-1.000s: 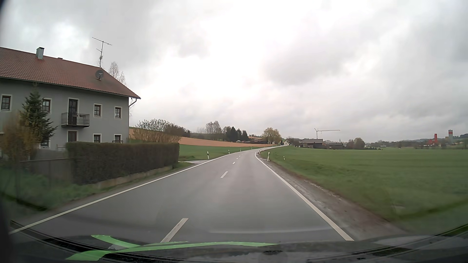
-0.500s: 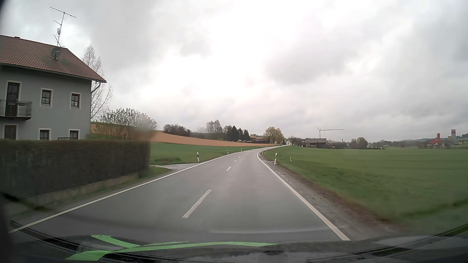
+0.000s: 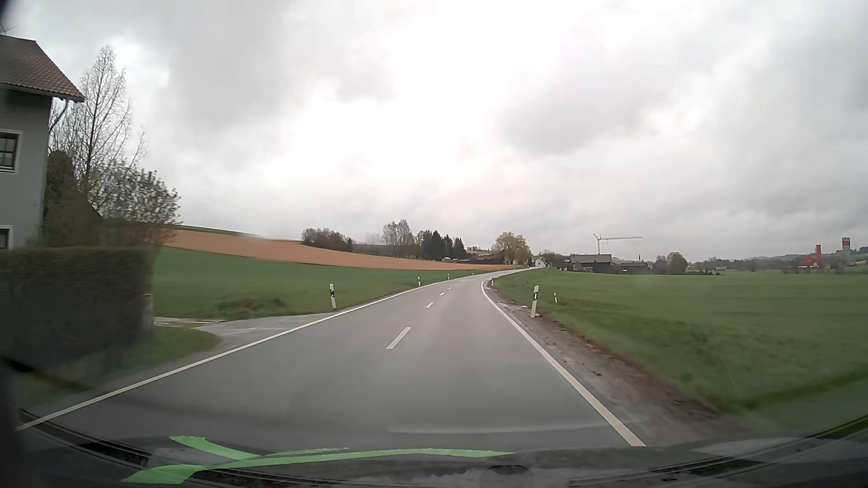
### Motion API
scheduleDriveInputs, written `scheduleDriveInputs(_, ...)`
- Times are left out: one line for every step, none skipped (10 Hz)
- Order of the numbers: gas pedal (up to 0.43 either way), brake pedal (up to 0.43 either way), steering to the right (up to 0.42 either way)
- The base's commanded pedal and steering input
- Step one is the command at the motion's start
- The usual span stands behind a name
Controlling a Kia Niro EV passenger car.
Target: Follow the waypoints while adhering to traffic rules and regulations
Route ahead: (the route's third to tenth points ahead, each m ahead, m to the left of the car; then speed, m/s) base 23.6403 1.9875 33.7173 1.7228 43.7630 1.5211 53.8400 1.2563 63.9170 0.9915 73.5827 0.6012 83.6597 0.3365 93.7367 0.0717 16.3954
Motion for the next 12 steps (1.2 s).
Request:
scheduleDriveInputs(0.11, 0.0, -0.007)
scheduleDriveInputs(0.118, 0.0, -0.007)
scheduleDriveInputs(0.118, 0.0, -0.007)
scheduleDriveInputs(0.138, 0.0, -0.007)
scheduleDriveInputs(0.15, 0.0, -0.007)
scheduleDriveInputs(0.169, 0.0, -0.006)
scheduleDriveInputs(0.169, 0.0, -0.005)
scheduleDriveInputs(0.177, 0.0, -0.004)
scheduleDriveInputs(0.177, 0.0, -0.003)
scheduleDriveInputs(0.177, 0.0, -0.003)
scheduleDriveInputs(0.169, 0.0, -0.003)
scheduleDriveInputs(0.138, 0.0, -0.003)
